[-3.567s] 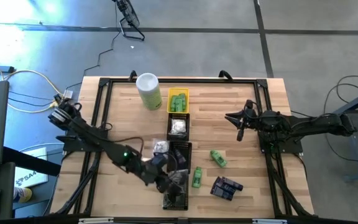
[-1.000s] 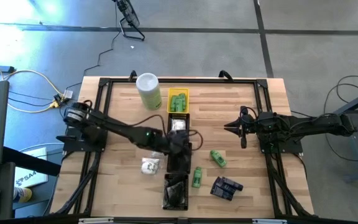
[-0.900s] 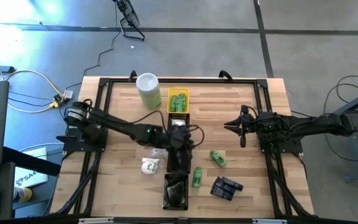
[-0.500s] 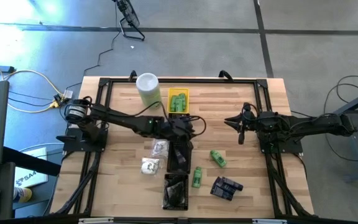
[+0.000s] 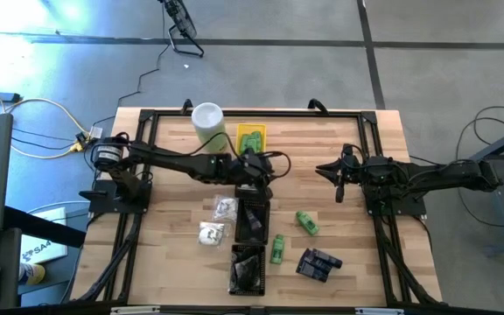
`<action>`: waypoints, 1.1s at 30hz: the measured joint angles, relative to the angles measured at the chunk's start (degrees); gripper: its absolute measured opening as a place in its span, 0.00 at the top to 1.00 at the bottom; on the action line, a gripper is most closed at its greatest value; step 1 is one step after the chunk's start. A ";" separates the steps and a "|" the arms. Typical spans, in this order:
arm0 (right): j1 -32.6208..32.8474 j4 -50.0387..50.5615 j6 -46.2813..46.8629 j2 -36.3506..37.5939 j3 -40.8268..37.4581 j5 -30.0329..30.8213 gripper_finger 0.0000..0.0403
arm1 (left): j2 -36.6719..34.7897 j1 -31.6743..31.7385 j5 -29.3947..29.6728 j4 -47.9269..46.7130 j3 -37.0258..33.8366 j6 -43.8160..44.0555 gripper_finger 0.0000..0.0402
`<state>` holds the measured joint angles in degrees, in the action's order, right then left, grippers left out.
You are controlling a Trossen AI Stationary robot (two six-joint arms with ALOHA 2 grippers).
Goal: Pick & Place Travel size toiletries
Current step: Put the left white vanity pack into the top black basket
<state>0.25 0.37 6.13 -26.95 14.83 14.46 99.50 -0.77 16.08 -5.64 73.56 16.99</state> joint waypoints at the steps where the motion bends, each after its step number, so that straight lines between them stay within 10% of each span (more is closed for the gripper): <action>1: 0.00 -0.01 -0.14 0.01 0.00 0.00 0.89 | 0.00 0.19 -0.02 0.01 0.00 0.00 0.76; 33: 0.02 -1.67 4.30 -0.01 0.00 0.64 0.89 | -1.71 1.37 -1.08 3.09 -3.92 -14.02 0.76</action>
<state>0.27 -1.30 10.42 -26.96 14.83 15.09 97.79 0.60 14.99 -2.56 69.64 2.98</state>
